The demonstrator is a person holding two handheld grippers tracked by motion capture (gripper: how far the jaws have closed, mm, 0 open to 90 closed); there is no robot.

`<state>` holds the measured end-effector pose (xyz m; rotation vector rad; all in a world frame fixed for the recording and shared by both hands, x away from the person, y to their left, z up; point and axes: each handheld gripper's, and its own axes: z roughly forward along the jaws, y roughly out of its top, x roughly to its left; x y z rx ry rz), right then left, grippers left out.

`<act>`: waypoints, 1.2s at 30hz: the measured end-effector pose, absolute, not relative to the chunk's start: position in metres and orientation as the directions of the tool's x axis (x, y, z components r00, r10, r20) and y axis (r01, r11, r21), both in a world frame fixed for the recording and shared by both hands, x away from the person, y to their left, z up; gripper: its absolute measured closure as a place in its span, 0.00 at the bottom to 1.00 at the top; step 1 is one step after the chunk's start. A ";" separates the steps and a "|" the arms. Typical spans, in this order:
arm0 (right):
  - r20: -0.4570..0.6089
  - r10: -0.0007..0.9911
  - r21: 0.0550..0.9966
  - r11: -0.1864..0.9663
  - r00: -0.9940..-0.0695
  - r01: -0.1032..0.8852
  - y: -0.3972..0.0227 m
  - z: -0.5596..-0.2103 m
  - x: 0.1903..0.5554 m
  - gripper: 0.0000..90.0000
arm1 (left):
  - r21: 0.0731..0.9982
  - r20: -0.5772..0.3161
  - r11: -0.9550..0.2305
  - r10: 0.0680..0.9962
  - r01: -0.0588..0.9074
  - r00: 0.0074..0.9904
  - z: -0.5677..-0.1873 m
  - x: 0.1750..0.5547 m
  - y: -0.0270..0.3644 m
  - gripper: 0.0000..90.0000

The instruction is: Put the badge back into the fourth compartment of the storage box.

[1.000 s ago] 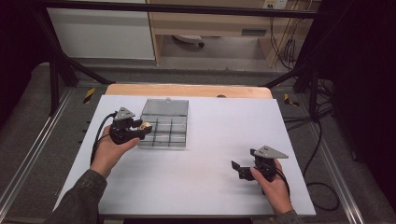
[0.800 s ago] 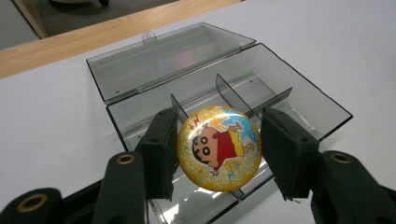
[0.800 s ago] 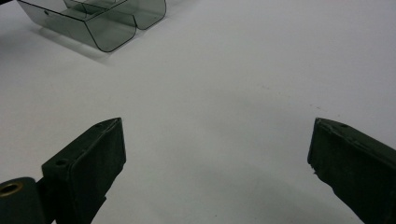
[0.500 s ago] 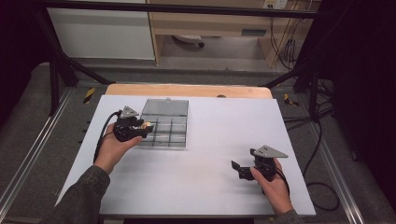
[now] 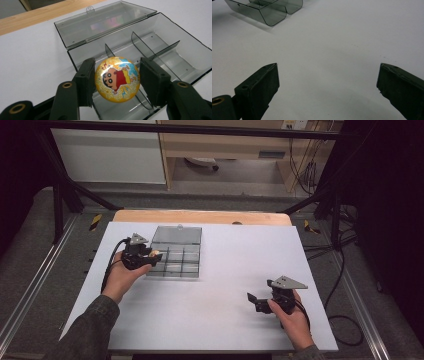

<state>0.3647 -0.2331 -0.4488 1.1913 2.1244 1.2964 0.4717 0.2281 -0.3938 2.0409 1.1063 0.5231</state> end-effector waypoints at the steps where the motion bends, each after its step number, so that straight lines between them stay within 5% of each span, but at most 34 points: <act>1: 0.102 0.816 0.859 0.216 -0.569 0.463 -0.233 -0.449 0.365 0.05 | 0.768 0.003 -0.349 0.840 0.537 0.542 -0.394 0.472 0.228 0.53; 36: 0.118 0.812 0.858 0.207 -0.572 0.471 -0.232 -0.449 0.365 0.05 | 0.735 0.012 -0.375 0.840 0.565 0.543 -0.407 0.473 0.225 0.53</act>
